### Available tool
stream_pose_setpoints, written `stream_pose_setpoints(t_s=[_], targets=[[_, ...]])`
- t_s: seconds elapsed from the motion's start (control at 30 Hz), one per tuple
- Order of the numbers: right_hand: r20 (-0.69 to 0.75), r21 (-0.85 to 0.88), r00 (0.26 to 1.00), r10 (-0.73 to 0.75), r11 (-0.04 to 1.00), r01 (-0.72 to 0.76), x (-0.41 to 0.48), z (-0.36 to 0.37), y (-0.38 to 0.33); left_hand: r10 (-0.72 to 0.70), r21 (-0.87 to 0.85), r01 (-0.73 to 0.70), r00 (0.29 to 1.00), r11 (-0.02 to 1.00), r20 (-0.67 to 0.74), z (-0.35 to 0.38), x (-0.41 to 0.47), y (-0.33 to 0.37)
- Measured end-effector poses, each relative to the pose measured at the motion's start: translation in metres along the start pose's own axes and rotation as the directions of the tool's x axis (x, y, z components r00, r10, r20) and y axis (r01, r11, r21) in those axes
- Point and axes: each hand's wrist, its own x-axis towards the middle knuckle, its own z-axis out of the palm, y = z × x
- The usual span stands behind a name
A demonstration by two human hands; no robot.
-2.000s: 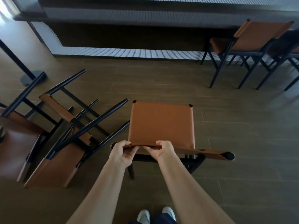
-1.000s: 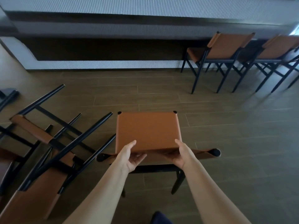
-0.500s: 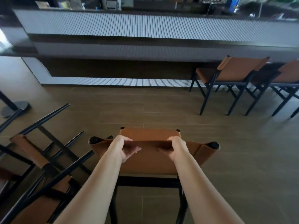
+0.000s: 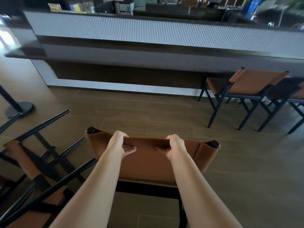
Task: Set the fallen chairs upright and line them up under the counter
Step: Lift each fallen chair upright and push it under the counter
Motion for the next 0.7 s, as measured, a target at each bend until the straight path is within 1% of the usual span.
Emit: stream_pose_setpoints(t_s=[0.1, 0.27, 0.43, 0.57, 0.7], targets=[[-0.02, 0.018, 1.0, 0.018, 1.0, -0.018, 0.005, 0.01, -0.013, -0.023, -0.075, 0.024, 1.0, 0.997, 0.017, 0.007, 0.005, 0.012], [-0.043, 0.101, 0.994, 0.105, 0.99, -0.1, 0.021, 0.029, -0.036, -0.101, -0.082, 0.106, 0.992, 0.991, 0.073, 0.02, 0.023, 0.037], [-0.076, 0.2, 0.996, 0.04, 0.98, -0.025, 0.04, 0.048, -0.056, -0.071, -0.073, 0.082, 0.988, 0.994, 0.137, 0.042, 0.046, 0.063], [-0.091, 0.195, 0.996, 0.013, 0.981, 0.005, 0.055, 0.06, -0.072, -0.068, -0.032, 0.075, 0.982, 0.997, 0.174, 0.056, 0.063, 0.083], [-0.114, 0.234, 0.993, -0.027, 0.971, 0.053, 0.067, 0.07, -0.084, -0.091, -0.016, 0.096, 0.974, 0.995, 0.208, 0.07, 0.078, 0.102]])
